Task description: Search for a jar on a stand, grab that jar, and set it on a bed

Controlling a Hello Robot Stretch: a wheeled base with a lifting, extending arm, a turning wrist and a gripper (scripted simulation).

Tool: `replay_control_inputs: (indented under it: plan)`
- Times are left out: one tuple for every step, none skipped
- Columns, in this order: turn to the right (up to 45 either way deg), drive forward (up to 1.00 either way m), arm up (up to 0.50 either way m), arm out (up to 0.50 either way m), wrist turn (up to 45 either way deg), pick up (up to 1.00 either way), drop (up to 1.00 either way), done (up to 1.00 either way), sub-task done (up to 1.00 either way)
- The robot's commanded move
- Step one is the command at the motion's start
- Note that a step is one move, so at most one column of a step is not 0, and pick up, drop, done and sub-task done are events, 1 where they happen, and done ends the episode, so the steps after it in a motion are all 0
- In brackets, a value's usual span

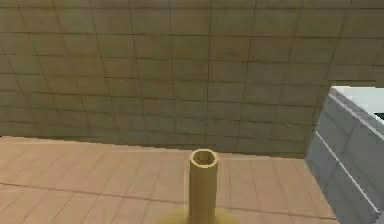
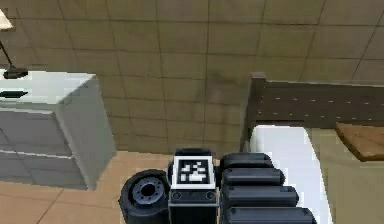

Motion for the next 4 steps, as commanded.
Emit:
replay_control_inputs:
  plan:
    - [45.0,0.0,0.0,0.0,0.0,0.0,0.0,0.0,0.0]
    - [45.0,0.0,0.0,0.0,0.0,0.0,0.0,0.0,0.0]
    - [45.0,0.0,0.0,0.0,0.0,0.0,0.0,0.0,0.0]
    - [30.0,0.0,0.0,0.0,0.0,0.0,0.0,0.0,0.0]
